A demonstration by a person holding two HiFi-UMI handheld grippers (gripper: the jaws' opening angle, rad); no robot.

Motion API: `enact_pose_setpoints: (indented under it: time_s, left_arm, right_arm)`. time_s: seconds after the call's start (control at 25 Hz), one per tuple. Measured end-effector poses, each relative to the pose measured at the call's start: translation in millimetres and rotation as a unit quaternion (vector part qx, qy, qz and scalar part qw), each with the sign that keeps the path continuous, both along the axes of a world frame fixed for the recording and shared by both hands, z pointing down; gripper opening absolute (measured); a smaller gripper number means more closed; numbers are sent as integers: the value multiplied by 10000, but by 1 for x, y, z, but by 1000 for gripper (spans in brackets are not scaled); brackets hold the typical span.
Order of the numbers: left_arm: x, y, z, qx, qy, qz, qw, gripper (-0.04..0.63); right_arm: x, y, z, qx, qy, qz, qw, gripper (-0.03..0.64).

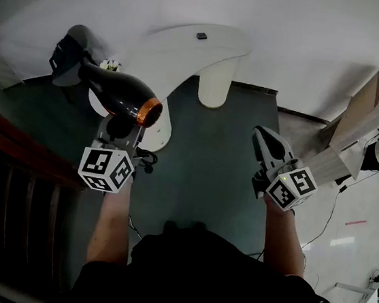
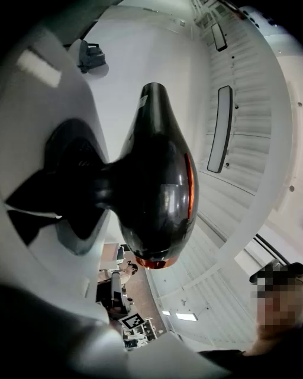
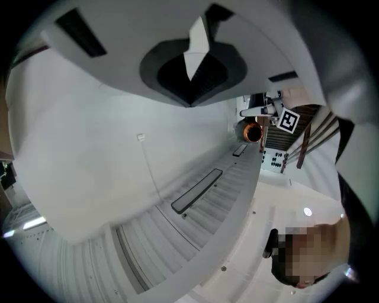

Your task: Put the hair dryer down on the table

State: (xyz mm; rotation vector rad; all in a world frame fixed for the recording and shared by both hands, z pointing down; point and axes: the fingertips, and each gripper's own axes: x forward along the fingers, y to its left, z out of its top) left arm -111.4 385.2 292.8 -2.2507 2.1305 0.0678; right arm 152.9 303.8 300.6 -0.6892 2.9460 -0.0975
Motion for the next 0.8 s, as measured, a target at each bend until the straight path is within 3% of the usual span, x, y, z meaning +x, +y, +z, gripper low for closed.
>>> enact_pose_setpoints:
  time_s: [0.2,0.44,0.8]
  left_arm:
    - [0,-6,10,-157,-43,-37,9999,173]
    - [9,-19,29,-430,-408,-193,9981,173]
    - [30,-26,38,-516,-304,-238,9979,174]
  right_arm:
    - [-1,2,-5,94,-89,103,9999,11]
    - [6,-12,19,60,137,256,9996,11]
    - [35,-22,32,-90,184,321,9993,12]
